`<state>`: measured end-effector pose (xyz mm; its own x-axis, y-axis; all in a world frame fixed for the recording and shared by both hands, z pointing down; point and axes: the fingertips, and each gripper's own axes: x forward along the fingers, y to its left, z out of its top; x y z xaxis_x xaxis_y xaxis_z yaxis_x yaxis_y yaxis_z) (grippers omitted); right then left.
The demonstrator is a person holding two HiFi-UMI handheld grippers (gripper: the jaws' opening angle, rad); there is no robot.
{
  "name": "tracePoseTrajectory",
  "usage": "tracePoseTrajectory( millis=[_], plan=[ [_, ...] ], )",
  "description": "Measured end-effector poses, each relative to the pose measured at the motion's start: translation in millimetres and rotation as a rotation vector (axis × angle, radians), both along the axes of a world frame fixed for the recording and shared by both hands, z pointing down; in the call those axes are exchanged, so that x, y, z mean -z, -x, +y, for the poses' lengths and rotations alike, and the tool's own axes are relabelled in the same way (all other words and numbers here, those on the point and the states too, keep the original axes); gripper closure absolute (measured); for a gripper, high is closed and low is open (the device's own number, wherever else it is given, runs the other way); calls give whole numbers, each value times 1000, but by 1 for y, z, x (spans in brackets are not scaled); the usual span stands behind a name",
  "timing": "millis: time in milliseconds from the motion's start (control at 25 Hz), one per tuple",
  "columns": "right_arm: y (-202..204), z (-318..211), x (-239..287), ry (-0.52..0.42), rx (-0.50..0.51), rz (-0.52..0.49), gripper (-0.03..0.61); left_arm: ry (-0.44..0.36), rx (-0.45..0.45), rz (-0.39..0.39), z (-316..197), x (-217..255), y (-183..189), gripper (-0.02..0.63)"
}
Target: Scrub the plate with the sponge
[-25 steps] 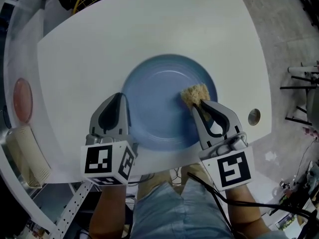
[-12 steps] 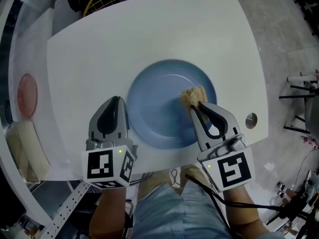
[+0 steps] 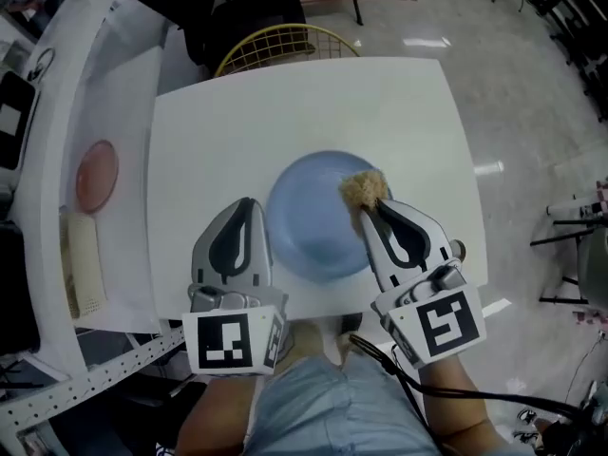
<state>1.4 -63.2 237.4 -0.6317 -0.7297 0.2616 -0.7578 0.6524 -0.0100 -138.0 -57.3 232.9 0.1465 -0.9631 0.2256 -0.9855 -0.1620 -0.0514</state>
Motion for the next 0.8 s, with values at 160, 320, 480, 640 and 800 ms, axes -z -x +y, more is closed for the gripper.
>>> tracePoseTrajectory(
  millis=[160, 320, 480, 640, 800],
  plan=[
    [-8, 17, 41, -80, 10, -32, 528, -68, 17, -6, 27, 35, -24, 591],
    [-21, 36, 74, -151, 17, -41, 528, -138, 35, -31, 52, 62, -36, 591],
    [-34, 48, 95, -207, 17, -42, 528, -193, 41, -42, 72, 84, -45, 591],
    [-38, 54, 108, -250, 27, -50, 528, -220, 54, -30, 82, 93, -46, 595],
    [-40, 61, 110, -270, 37, -58, 528, -241, 67, -41, 88, 98, -47, 595]
  ],
)
